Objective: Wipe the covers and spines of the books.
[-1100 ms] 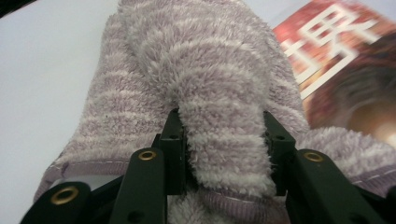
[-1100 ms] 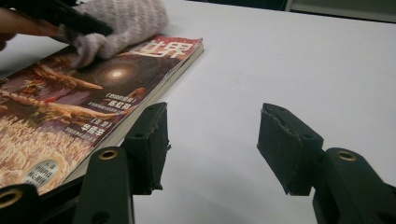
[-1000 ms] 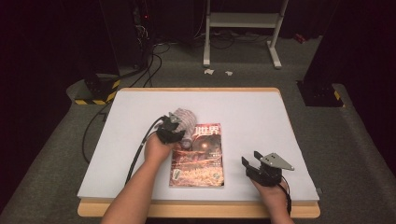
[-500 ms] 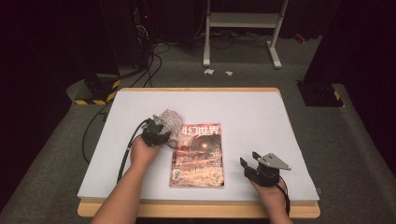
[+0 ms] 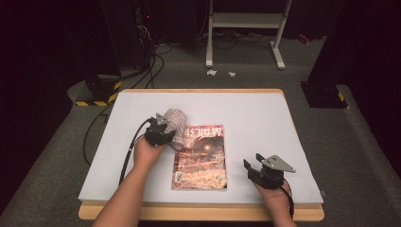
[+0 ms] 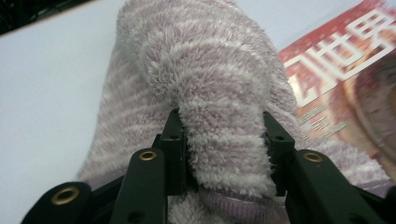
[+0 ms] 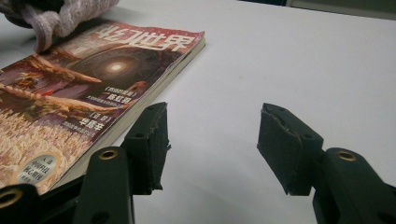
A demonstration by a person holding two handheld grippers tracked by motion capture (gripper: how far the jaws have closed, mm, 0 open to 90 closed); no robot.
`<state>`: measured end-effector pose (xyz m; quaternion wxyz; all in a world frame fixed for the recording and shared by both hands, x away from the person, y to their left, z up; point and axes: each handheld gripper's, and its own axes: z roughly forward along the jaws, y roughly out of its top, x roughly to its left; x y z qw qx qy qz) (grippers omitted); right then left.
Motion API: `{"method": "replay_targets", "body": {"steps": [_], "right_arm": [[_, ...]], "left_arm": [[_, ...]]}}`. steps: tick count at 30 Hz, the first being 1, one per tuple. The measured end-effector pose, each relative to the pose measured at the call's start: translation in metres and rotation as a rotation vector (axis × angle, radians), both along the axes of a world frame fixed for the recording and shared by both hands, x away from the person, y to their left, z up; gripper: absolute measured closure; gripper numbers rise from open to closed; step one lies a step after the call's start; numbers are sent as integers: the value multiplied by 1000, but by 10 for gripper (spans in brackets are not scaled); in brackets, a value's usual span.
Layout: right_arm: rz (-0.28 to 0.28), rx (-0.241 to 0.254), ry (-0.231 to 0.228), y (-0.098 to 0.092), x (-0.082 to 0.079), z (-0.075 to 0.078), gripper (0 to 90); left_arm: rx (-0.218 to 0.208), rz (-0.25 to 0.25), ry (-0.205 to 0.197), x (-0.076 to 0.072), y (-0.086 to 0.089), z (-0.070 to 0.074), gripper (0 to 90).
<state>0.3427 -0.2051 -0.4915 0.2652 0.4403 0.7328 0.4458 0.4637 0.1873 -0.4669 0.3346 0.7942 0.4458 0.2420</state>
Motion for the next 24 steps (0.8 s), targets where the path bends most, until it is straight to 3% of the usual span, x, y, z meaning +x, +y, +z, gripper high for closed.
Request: {"method": "replay_targets", "body": {"steps": [6,12,21,24], "right_arm": [[1,3,2,0,0,0,438],[3,3,12,0,0,0,447],[9,-7,9,3,-1,-1,454],[8,-9,8,3,-1,-1,454]], "left_arm": [[-8,-21,-43,-11,3,16,612],[-2,-26,-76,-30,19,28,611],[1,-17,-84,-68,53,32,608],[25,-19,-73,-81,62,28,608]]}}
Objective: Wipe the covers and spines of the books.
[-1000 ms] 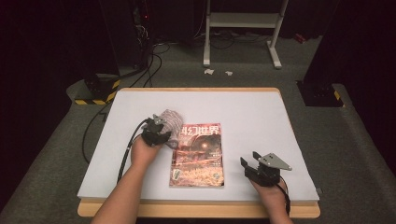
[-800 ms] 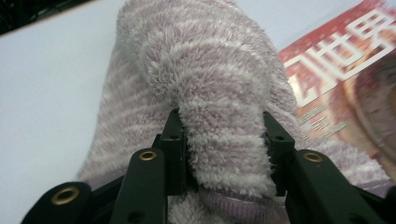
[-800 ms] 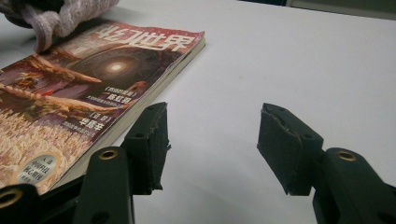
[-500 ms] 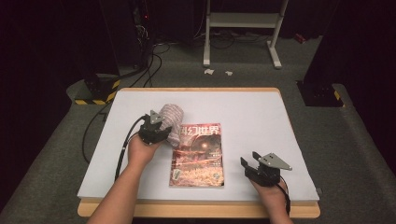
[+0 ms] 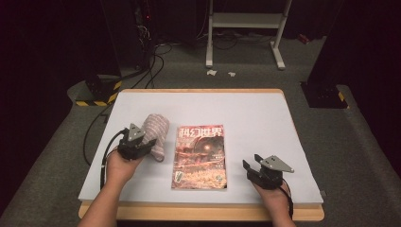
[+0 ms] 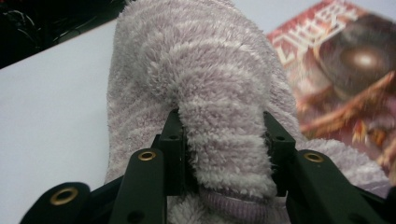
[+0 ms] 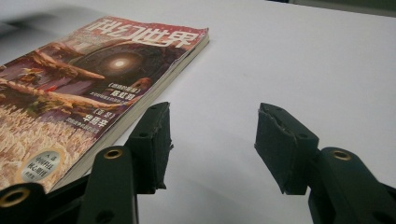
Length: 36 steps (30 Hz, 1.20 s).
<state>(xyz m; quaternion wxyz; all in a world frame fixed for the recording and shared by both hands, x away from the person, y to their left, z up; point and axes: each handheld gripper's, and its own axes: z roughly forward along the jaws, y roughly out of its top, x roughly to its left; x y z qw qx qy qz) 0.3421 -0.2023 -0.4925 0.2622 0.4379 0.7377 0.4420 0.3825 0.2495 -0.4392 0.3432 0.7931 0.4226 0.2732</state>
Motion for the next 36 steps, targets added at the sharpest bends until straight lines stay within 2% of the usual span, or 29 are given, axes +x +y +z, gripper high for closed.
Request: {"method": "replay_targets", "body": {"steps": [5,9,14,18,24,28,30,36], "right_arm": [[2,-1,2,1,-1,0,462],[5,-5,4,3,-1,-1,464],[7,-9,5,4,-1,-1,464],[6,-10,6,3,-1,-1,464],[2,-7,9,2,-1,-2,464],[6,-8,10,2,-1,-2,465],[7,-8,10,3,-2,-1,465],[11,-10,12,3,-2,-1,466]], "left_arm": [[12,36,14,-19,22,-13,604],[-1,53,61,-26,36,-27,599],[-30,48,111,-27,39,-43,579],[-39,56,125,-26,37,-53,540],[-85,83,102,-31,40,-47,383],[-107,95,56,-38,40,-37,289],[-122,93,33,-41,39,-30,274],[-168,63,7,-47,35,-16,261]]}}
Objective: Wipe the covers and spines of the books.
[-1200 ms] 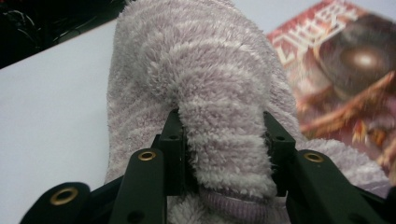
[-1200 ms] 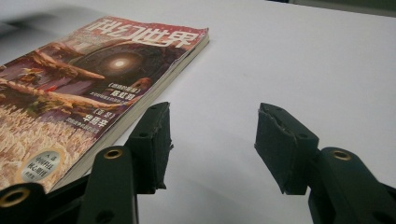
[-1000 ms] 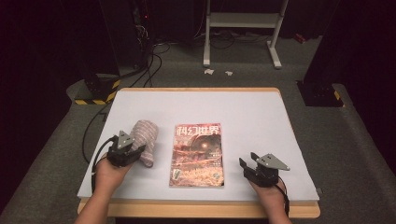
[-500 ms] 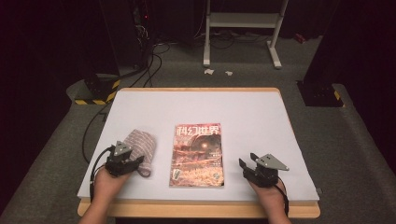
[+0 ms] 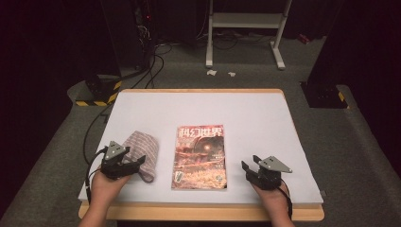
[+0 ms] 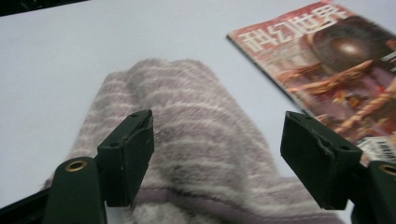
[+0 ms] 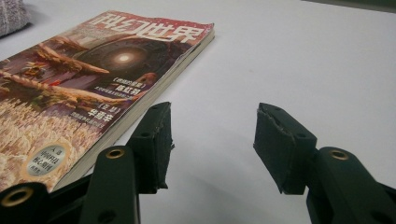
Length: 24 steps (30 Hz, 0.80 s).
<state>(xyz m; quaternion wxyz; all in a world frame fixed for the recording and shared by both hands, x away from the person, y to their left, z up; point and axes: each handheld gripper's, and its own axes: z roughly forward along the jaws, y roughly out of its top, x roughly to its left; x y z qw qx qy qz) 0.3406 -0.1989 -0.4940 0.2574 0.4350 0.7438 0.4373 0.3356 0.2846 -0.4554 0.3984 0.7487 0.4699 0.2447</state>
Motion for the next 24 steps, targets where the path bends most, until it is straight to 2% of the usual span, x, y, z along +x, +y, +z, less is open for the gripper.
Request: {"method": "replay_targets", "body": {"steps": [7,12,14,19,24], "right_arm": [[16,5,10,1,0,0,495],[33,6,18,2,1,-1,501],[37,9,14,3,0,0,500],[44,-1,6,5,-1,1,478],[59,-5,4,8,-2,1,462]], "left_arm": [[-58,-83,17,-1,-25,3,314],[-82,-152,71,6,-53,-4,333],[-69,-177,82,6,-67,-7,334],[-18,-221,152,10,-98,-25,314],[43,-202,200,13,-116,-45,287]]}}
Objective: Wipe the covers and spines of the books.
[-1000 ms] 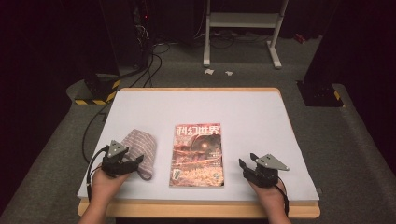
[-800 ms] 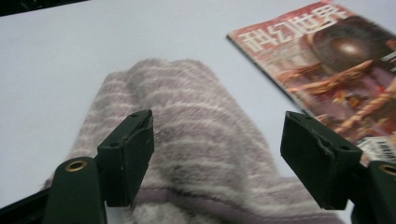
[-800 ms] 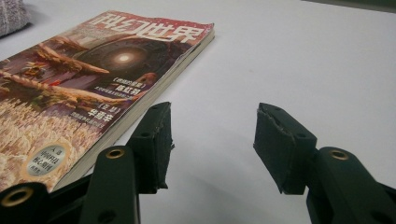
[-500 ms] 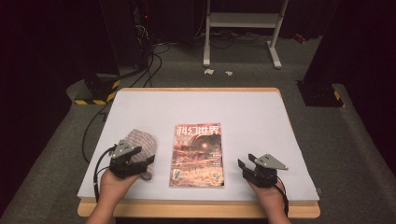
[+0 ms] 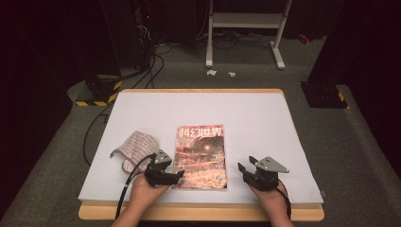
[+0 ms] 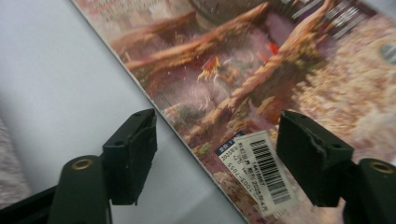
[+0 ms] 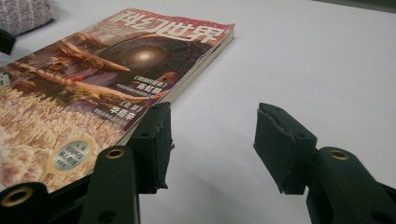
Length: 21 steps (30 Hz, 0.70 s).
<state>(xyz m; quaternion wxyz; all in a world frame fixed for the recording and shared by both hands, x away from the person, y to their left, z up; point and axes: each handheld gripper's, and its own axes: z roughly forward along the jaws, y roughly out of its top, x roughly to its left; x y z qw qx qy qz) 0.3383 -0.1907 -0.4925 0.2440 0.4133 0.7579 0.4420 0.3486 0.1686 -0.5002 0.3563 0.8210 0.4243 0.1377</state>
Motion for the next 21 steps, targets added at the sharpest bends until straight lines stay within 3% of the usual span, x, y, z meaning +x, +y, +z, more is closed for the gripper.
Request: {"method": "replay_targets", "body": {"steps": [5,10,15,21], "right_arm": [[27,-3,12,7,-1,-1,434],[69,-30,20,22,-3,-4,404],[107,-59,42,40,-4,-7,372],[135,-99,86,65,1,-6,349]], "left_arm": [[-40,17,-4,0,-3,-5,239],[-39,25,-27,-3,-7,-8,178],[-44,2,-35,-7,-10,-9,180],[-44,14,-33,-7,-12,-9,173]]}}
